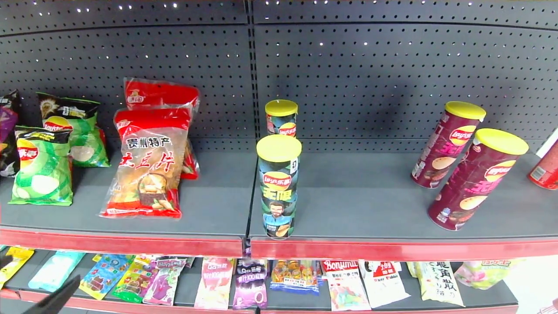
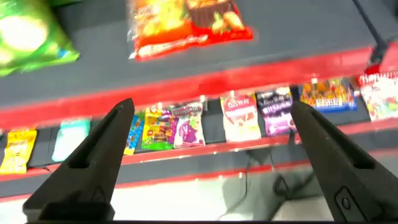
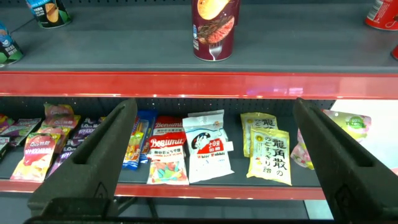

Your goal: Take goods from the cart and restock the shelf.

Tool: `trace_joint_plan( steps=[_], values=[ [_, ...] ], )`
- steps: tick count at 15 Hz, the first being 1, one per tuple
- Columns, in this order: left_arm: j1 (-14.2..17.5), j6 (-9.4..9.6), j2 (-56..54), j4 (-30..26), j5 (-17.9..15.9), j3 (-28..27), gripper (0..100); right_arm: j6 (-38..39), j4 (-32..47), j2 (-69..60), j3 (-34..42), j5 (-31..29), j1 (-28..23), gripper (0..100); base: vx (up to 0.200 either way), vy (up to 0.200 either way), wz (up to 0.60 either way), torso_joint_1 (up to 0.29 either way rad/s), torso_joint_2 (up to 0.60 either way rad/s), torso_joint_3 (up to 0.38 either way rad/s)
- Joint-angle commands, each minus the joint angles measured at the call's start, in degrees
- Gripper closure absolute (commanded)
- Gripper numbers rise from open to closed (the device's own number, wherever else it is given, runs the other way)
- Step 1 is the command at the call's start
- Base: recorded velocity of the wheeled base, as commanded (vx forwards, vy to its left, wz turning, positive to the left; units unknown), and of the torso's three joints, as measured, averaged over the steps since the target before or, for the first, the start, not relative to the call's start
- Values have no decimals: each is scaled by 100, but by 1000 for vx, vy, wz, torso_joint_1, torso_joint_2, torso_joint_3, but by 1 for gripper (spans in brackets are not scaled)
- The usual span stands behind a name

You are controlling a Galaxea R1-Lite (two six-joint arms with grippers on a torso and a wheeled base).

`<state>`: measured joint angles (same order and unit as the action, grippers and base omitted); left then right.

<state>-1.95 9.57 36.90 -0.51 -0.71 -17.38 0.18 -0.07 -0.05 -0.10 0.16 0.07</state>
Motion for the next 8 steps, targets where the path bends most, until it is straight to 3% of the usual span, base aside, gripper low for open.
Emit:
trace_joint_plan(
  steps=[1,3,5,7,8],
  values=[
    [204,-122,-2723,-265,-96,1404,0,-1,-1,5,1,2,1,0,0,0,0,0,0,0],
    [177,-280,-3075,-388,-123,1404,0,-1,-1,5,1,2,1,0,0,0,0,0,0,0],
    [169,-289,-3585,-388,-140,1404,0,-1,-1,5,1,2,1,0,0,0,0,0,0,0],
    [177,-403,-3690,-45,-219,1615,0,-1,-1,5,1,2,1,0,0,0,0,0,0,0],
    [177,-799,-3690,42,-17,1738,0,-1,-1,5,10,2,1,0,0,0,0,0,0,0]
  ],
)
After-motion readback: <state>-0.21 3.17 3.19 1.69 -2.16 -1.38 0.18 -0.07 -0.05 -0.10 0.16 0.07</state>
